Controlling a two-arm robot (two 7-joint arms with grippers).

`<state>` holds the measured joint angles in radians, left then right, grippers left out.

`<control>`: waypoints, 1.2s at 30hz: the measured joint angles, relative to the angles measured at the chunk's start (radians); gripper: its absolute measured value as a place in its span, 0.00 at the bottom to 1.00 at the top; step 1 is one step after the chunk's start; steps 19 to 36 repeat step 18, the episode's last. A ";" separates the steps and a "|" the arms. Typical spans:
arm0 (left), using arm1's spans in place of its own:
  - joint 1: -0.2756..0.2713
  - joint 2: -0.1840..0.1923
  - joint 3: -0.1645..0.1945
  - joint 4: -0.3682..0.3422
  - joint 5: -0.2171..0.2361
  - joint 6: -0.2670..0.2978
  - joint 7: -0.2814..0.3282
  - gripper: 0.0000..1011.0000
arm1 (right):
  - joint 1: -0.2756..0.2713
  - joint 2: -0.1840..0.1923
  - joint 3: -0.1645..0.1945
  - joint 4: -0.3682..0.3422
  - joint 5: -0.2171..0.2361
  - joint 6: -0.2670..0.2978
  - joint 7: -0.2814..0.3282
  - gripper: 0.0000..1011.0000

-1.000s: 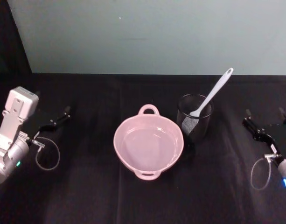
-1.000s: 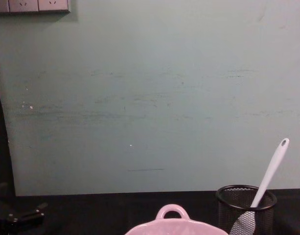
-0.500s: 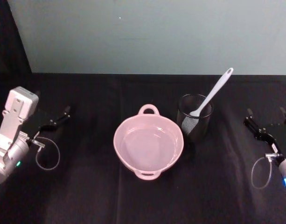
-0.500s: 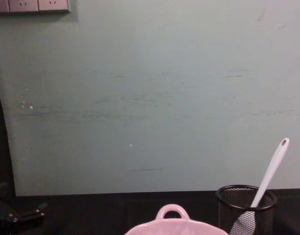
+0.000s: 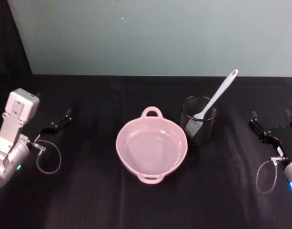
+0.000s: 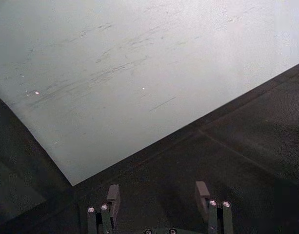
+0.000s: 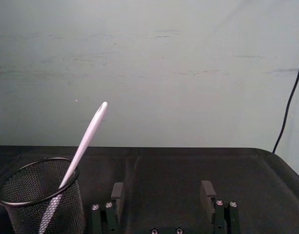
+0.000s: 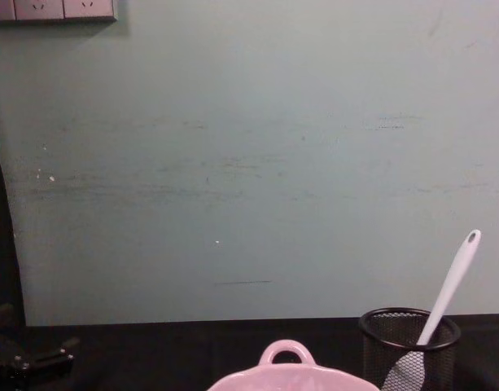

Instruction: Use the one hand to pick up the spoon and stir the clear water in the bowl.

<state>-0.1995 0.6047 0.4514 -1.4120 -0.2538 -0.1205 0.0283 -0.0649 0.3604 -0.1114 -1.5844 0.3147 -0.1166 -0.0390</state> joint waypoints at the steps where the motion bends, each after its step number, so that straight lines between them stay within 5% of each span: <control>1: 0.000 0.000 0.000 0.000 0.000 0.000 0.000 1.00 | 0.000 0.000 0.000 0.000 0.000 0.000 0.000 0.99; 36: 0.000 0.000 0.000 0.000 0.000 0.000 0.000 1.00 | -0.001 0.001 -0.001 -0.003 0.000 0.002 -0.002 0.99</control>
